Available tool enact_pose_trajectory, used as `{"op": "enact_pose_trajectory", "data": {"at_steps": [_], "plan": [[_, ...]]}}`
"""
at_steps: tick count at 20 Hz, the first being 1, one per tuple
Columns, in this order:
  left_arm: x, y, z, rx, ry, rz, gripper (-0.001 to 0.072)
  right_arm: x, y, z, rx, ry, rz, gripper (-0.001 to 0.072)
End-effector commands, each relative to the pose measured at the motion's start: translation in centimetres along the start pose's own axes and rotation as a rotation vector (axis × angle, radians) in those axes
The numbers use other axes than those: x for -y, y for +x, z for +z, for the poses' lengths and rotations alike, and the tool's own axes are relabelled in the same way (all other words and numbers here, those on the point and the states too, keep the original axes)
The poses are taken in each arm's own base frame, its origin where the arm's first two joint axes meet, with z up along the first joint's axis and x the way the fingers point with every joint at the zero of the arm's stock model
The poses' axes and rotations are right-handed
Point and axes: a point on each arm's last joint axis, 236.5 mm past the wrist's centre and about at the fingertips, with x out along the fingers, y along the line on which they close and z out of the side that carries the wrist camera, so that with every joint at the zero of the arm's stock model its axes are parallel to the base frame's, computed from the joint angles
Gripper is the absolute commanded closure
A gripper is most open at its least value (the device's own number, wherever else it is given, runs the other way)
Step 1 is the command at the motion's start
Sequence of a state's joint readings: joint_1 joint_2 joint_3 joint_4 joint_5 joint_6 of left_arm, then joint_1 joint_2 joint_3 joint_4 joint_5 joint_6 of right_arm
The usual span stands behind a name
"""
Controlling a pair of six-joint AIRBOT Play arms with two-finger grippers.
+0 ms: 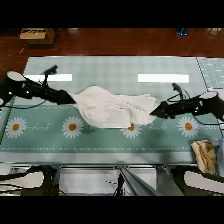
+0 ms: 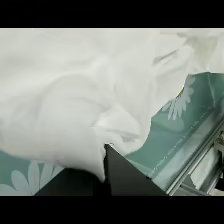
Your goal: Fold the shirts.
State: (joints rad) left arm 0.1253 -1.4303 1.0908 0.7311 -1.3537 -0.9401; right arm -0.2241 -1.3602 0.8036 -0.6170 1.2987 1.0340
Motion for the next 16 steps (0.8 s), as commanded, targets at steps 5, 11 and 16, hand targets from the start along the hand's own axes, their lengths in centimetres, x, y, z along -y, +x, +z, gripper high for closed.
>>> {"op": "enact_pose_trajectory", "data": {"at_steps": [5,11,16], "plan": [[11.9,-21.4,11.5,0.58,0.312,0.23,0.0681,-17.4,-21.7,8.3,0.654,-0.355,0.026,0.0694],[26.9,-33.8,9.1,0.98,0.587,0.35,0.0681,-29.3,-30.1,4.6,0.933,-0.549,0.018,0.0694],[31.9,-37.0,3.8,1.093,0.679,0.465,0.0681,-32.8,-32.1,1.7,0.976,-0.603,-0.02,0.0694]]}}
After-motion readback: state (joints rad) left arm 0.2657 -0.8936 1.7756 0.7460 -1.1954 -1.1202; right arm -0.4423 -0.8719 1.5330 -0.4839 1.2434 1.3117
